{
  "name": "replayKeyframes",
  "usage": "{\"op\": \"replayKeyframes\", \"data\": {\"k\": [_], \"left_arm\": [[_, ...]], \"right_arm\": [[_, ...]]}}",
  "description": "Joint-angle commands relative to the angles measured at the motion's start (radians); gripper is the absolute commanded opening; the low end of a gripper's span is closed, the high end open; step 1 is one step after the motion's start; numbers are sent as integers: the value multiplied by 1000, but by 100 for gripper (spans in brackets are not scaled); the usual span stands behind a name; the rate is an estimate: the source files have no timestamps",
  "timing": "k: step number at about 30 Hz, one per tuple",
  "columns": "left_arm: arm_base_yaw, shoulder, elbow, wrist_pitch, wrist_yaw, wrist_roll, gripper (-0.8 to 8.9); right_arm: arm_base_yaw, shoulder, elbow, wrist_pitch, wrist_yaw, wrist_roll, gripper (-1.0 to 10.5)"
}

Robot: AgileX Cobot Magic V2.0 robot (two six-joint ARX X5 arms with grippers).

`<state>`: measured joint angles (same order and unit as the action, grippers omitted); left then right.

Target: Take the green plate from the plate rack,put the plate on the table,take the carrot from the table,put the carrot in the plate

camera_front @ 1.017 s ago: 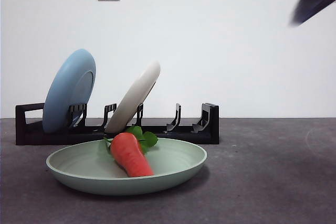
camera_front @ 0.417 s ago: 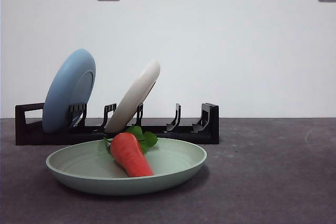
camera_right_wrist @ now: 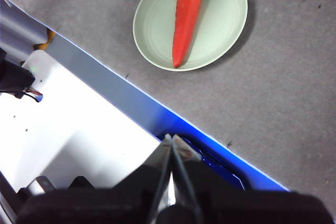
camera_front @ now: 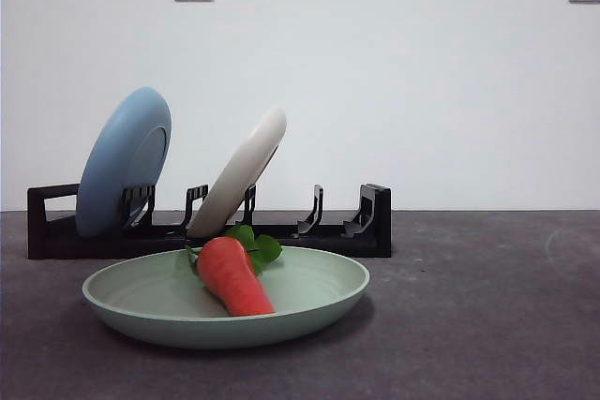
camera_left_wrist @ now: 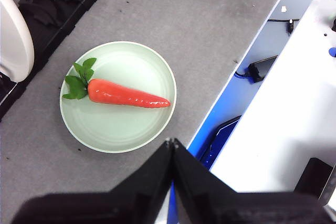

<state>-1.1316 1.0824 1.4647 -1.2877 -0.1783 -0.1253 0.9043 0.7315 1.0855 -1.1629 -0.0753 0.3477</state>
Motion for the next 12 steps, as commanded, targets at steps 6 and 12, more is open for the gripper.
{"op": "replayKeyframes", "data": {"k": [6, 12], "left_arm": [[-2, 1, -3, 3, 2, -6, -3], [99, -46, -6, 153, -50, 187, -3]], "right_arm": [[3, -13, -2, 2, 3, -3, 2], [3, -13, -2, 2, 3, -3, 2]]}}
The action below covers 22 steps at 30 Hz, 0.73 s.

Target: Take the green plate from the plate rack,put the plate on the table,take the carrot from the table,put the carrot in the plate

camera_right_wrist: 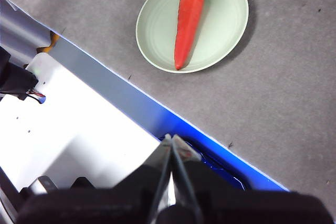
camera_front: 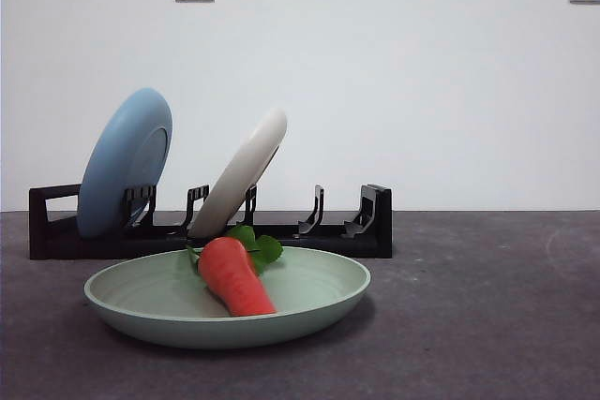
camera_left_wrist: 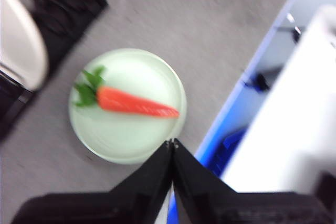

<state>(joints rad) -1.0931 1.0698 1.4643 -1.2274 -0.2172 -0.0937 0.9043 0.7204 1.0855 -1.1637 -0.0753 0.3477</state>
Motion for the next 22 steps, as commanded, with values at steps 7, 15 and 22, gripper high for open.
{"op": "replayKeyframes", "data": {"k": [7, 15, 22], "left_arm": [[472, -191, -203, 589, 437, 352, -3], [837, -524, -755, 1000, 584, 299, -2], [988, -765, -1071, 1077, 506, 273, -3]], "right_arm": [[3, -6, -2, 3, 3, -3, 2], [3, -6, -2, 3, 3, -5, 2], [3, -6, -2, 3, 3, -5, 2]]}}
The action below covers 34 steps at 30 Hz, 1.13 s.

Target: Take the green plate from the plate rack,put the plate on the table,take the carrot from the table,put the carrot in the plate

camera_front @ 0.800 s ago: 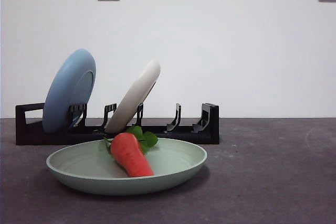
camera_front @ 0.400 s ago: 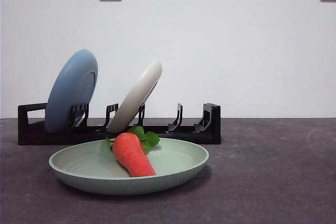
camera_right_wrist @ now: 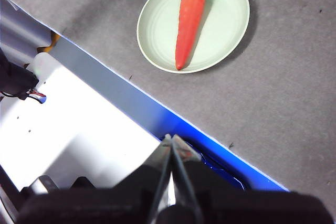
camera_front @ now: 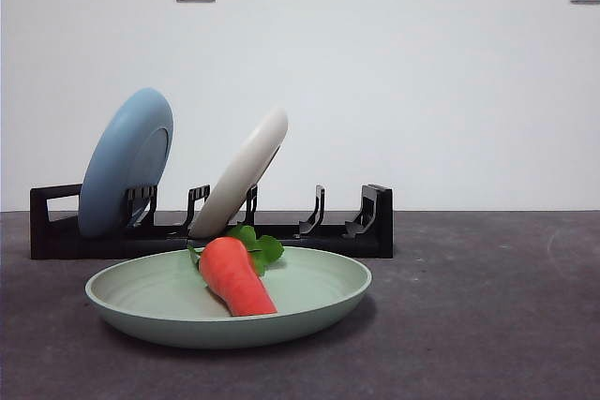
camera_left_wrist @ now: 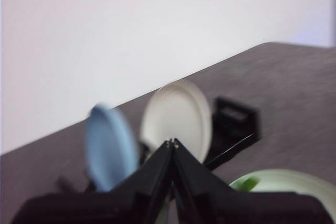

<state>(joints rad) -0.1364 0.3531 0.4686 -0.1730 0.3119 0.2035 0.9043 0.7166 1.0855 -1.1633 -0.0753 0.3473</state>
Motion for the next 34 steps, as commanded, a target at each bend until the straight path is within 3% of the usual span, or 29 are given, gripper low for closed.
{"op": "replayKeyframes", "data": {"k": [1, 17, 21, 34], "left_arm": [[43, -71, -104, 23, -23, -26, -3], [140, -279, -449, 22, -26, -126, -3], [139, -289, -465, 0, -58, -161, -3], [139, -295, -465, 6, -73, -158, -3]], "right_arm": [[3, -2, -2, 3, 3, -5, 2], [3, -2, -2, 3, 3, -5, 2], [3, -2, -2, 3, 3, -5, 2], [3, -2, -2, 3, 3, -5, 2]]}}
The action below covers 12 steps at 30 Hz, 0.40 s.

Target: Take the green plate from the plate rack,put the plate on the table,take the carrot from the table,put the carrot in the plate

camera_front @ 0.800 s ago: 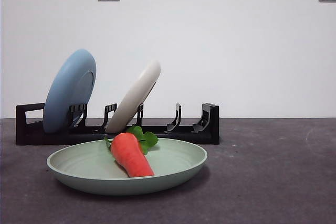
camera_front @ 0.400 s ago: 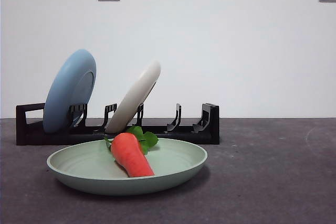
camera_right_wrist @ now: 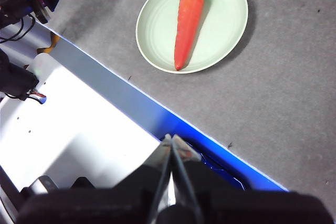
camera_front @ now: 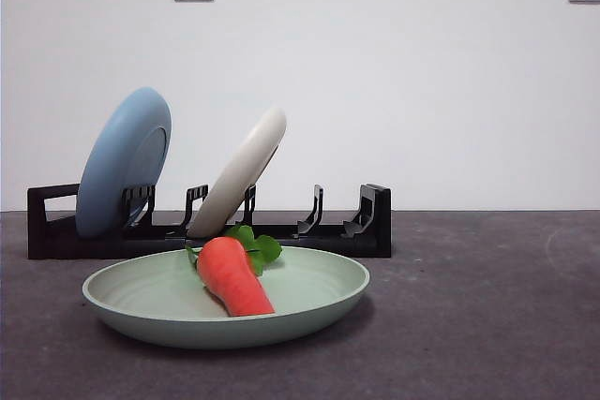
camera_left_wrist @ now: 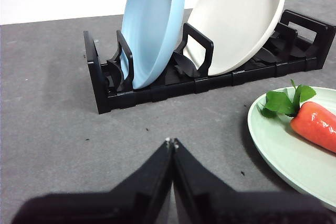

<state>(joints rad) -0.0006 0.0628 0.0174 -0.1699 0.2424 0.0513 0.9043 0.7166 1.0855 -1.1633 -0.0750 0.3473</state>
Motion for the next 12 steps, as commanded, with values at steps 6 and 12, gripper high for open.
{"op": "replayKeyframes", "data": {"k": [6, 12], "left_arm": [[3, -5, -14, 3, -4, -6, -3], [3, -5, -14, 3, -4, -6, -3]], "right_arm": [[3, -2, -2, 3, 3, -5, 2], [2, -2, -2, 10, 10, -34, 1]]}}
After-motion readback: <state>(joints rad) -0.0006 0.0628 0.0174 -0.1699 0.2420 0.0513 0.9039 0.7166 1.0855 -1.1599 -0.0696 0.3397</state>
